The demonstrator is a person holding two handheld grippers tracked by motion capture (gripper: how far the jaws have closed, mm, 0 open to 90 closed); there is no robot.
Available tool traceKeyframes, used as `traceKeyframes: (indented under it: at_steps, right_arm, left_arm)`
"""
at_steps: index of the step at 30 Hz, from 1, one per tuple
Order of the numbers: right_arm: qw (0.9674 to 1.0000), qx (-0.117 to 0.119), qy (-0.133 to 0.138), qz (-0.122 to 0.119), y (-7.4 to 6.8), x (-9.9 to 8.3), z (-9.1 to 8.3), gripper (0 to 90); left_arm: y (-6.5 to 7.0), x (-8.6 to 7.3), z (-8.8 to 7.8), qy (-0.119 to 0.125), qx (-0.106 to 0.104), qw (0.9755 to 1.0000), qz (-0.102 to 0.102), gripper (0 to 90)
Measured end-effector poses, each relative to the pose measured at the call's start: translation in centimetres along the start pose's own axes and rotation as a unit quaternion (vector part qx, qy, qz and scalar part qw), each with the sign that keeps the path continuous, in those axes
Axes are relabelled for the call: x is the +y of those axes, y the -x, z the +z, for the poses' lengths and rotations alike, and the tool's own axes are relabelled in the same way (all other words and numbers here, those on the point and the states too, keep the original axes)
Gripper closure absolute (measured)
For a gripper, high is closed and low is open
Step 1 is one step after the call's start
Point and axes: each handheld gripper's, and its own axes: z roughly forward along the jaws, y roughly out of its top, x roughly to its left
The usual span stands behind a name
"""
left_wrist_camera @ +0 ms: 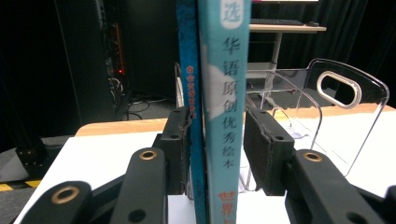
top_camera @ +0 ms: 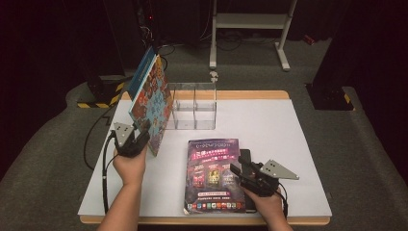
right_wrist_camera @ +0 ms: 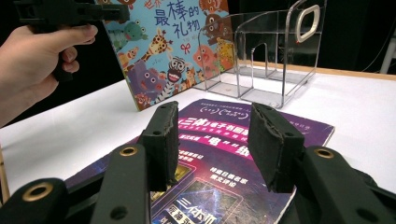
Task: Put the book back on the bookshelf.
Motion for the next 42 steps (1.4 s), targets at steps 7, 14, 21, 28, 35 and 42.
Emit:
traceKeyframes:
  at_steps: [7,14,21,28,35,42]
  right_arm:
    - [1.0000,0.000,-0.002,0.001,0.0,-0.1,0.1,52.8]
    - [1.0000,0.000,-0.004,0.001,0.0,-0.1,0.2,52.5]
    - [1.0000,-0.002,-0.008,0.000,0.0,-0.2,0.2,51.0]
    - [0.9999,-0.002,-0.010,0.000,0.0,-0.2,0.2,50.7]
    - [0.9999,-0.003,-0.012,0.001,0.1,-0.2,0.3,50.4]
    - [0.9999,-0.005,-0.013,-0.002,0.0,-0.2,0.2,50.3]
  left_arm:
    - [-0.4,-0.1,-0.6,-0.007,-0.004,1.0000,0.005,60.2]
    - [-0.6,-0.7,-1.5,-0.019,-0.013,0.9997,0.007,57.0]
    - [-0.7,-1.2,-2.4,-0.031,-0.025,0.9992,-0.001,54.6]
    - [-0.8,-1.7,-3.2,-0.041,-0.030,0.9987,0.002,52.9]
    - [-0.7,-2.9,-4.3,-0.057,-0.040,0.9973,0.020,48.1]
    - [-1.2,-3.9,-5.2,-0.092,-0.057,0.9941,0.003,41.3]
